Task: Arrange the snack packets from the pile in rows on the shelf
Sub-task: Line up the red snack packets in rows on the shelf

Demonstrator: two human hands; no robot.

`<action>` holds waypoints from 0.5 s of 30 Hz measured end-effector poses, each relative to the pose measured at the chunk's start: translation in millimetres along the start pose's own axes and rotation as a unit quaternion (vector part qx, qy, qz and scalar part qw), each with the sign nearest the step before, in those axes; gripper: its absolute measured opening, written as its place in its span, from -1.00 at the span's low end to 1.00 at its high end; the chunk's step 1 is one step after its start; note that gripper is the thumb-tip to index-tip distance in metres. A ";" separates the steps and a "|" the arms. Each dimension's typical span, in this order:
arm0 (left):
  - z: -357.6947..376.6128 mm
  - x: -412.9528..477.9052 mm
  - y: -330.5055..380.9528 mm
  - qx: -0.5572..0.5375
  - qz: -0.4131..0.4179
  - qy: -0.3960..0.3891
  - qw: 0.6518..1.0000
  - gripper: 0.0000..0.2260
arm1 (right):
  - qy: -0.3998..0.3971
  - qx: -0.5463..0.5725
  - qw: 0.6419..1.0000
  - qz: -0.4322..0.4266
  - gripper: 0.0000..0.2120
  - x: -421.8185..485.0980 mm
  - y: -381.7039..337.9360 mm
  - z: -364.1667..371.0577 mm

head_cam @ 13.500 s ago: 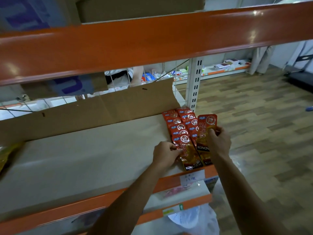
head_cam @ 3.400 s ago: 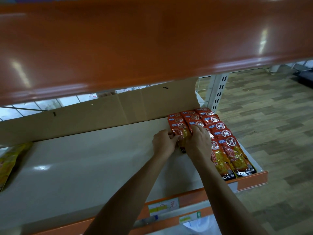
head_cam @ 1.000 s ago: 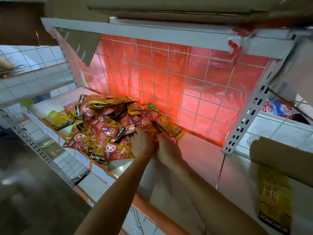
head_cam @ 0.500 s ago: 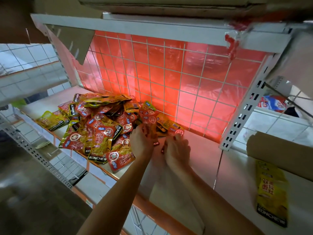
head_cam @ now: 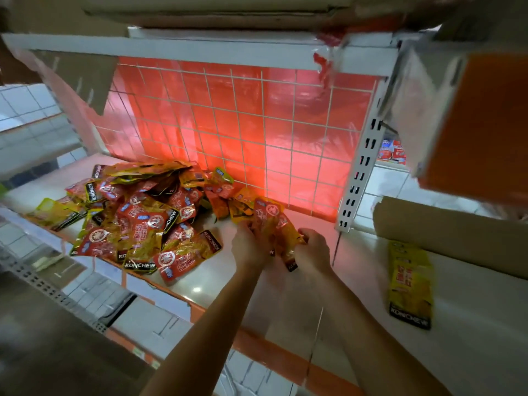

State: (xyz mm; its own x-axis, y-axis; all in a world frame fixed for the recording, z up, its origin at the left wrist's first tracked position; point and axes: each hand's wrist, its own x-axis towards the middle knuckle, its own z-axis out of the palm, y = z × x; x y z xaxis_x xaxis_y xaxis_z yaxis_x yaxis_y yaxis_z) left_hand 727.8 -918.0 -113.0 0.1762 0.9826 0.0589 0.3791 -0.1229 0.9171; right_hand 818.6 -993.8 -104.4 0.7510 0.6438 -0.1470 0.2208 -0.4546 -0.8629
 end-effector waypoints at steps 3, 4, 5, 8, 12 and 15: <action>20.3 -11.3 5.0 -0.038 -0.037 -0.015 0.999 -0.78 | 0.044 0.055 0.997 -0.002 -0.84 -8.2 7.0 -19.7; 27.4 -15.0 8.2 -0.049 -0.043 -0.018 0.998 -0.82 | 0.055 0.069 0.996 0.007 -0.86 -9.6 10.4 -27.5; 34.9 -19.2 12.3 -0.062 -0.048 -0.025 0.997 -0.83 | 0.063 0.079 0.995 0.016 -0.88 -11.0 13.8 -36.7; 58.5 -35.9 25.7 -0.109 -0.049 -0.050 0.992 -0.78 | 0.080 0.115 0.989 0.044 -0.85 -15.7 24.2 -66.4; 91.9 -73.1 37.9 -0.152 -0.028 -0.083 0.984 -0.85 | 0.135 0.177 0.973 0.053 -0.80 -27.8 45.5 -105.1; 114.6 -105.0 49.2 -0.162 -0.005 -0.100 0.982 -0.79 | 0.140 0.215 0.964 0.072 -0.87 -41.5 62.5 -138.6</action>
State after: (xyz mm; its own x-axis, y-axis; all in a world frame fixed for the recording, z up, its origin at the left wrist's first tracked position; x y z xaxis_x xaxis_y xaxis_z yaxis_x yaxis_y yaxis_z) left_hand 832.1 -1043.2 -119.3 0.3615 0.9324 -0.0006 0.0779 -0.0296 0.9965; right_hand 887.6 -1134.2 -85.2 0.9065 0.3743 -0.1952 -0.1309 -0.1903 -0.9730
